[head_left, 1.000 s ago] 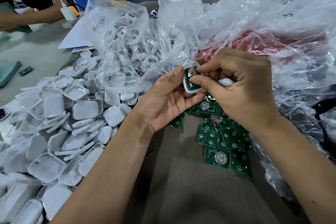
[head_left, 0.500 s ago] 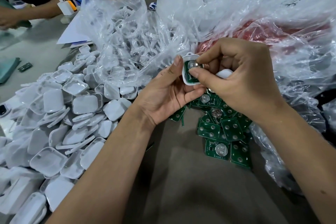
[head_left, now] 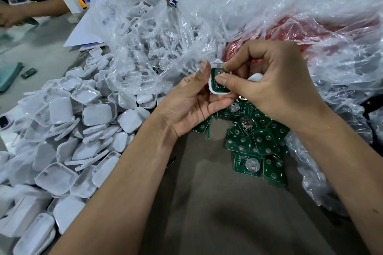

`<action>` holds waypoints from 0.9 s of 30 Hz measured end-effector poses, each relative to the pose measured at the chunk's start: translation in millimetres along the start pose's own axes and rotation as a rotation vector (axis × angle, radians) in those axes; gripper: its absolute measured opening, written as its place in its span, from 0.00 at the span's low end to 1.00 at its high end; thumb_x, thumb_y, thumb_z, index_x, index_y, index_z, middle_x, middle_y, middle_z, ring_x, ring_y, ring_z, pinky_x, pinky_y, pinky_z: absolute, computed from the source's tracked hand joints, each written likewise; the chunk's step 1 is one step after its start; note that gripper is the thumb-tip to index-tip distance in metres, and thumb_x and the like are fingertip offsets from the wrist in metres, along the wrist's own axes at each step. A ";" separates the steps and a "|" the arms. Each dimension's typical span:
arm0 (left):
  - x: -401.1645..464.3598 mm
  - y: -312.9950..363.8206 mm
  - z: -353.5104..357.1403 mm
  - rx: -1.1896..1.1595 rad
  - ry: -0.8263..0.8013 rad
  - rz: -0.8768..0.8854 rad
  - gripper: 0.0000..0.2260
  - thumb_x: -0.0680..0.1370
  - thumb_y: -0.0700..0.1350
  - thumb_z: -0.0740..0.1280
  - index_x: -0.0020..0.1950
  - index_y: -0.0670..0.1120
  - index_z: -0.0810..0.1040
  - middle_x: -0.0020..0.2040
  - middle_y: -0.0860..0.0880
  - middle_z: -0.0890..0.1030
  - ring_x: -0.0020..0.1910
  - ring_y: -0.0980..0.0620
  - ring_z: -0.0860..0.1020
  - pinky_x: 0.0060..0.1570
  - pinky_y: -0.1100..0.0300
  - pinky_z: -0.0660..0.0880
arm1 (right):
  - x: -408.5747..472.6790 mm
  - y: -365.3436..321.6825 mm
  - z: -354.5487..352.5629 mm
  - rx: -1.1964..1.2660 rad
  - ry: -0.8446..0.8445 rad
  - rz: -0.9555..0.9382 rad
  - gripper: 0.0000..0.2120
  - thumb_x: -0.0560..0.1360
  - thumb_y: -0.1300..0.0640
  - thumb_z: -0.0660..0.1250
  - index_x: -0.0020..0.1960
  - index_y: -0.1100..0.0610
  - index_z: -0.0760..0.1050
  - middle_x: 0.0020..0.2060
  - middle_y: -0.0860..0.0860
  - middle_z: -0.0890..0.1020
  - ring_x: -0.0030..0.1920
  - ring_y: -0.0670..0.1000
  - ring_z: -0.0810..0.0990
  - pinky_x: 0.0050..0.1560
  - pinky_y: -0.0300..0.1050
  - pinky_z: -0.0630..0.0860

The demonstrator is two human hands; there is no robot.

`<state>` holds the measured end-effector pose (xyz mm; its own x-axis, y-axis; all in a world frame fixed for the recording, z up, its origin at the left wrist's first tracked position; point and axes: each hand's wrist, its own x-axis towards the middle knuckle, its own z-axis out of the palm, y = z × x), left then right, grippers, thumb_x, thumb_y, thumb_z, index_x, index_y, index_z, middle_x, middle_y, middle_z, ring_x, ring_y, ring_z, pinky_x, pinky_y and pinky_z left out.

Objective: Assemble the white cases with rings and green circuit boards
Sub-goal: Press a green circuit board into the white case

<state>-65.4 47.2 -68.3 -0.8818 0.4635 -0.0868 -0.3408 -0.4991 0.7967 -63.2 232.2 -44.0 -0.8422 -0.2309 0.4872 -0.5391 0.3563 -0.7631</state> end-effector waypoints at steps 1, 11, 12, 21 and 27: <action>-0.1 0.1 0.1 0.007 0.002 0.000 0.22 0.63 0.57 0.78 0.50 0.43 0.87 0.46 0.42 0.86 0.42 0.48 0.87 0.38 0.60 0.83 | 0.4 0.0 0.0 0.006 -0.002 0.002 0.09 0.72 0.53 0.81 0.45 0.56 0.84 0.33 0.47 0.81 0.30 0.44 0.79 0.31 0.39 0.76; 1.7 -1.3 -1.8 -0.012 -0.037 -0.002 0.25 0.64 0.57 0.79 0.53 0.40 0.86 0.47 0.41 0.86 0.42 0.48 0.87 0.39 0.61 0.84 | 1.7 1.1 1.5 0.076 0.008 0.021 0.09 0.71 0.54 0.81 0.44 0.57 0.83 0.33 0.50 0.82 0.31 0.45 0.80 0.32 0.41 0.78; 1.7 -1.3 -2.1 -0.015 -0.044 -0.001 0.25 0.64 0.57 0.79 0.53 0.41 0.86 0.47 0.42 0.86 0.43 0.48 0.87 0.39 0.61 0.84 | 1.8 0.8 1.2 0.078 0.008 0.019 0.09 0.72 0.54 0.81 0.45 0.57 0.83 0.33 0.50 0.82 0.31 0.45 0.80 0.32 0.41 0.78; 1.0 0.8 -2.6 -0.044 -0.083 0.003 0.27 0.63 0.56 0.81 0.54 0.39 0.86 0.49 0.39 0.86 0.43 0.46 0.87 0.39 0.59 0.84 | -2.7 -8.6 1.2 0.026 0.030 -0.068 0.09 0.73 0.55 0.81 0.47 0.55 0.82 0.33 0.52 0.81 0.30 0.48 0.80 0.31 0.38 0.77; 0.9 0.0 -1.3 -0.047 -0.078 0.016 0.25 0.63 0.56 0.80 0.52 0.40 0.86 0.48 0.41 0.86 0.42 0.47 0.87 0.38 0.60 0.84 | -2.9 -11.7 0.2 -0.026 0.014 -0.144 0.08 0.74 0.56 0.79 0.51 0.56 0.84 0.33 0.51 0.80 0.29 0.43 0.76 0.31 0.30 0.71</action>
<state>-66.6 46.6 -69.2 -0.8600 0.5097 -0.0260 -0.3433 -0.5401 0.7684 -54.4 228.6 -36.5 -0.7558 -0.2689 0.5971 -0.6544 0.3439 -0.6734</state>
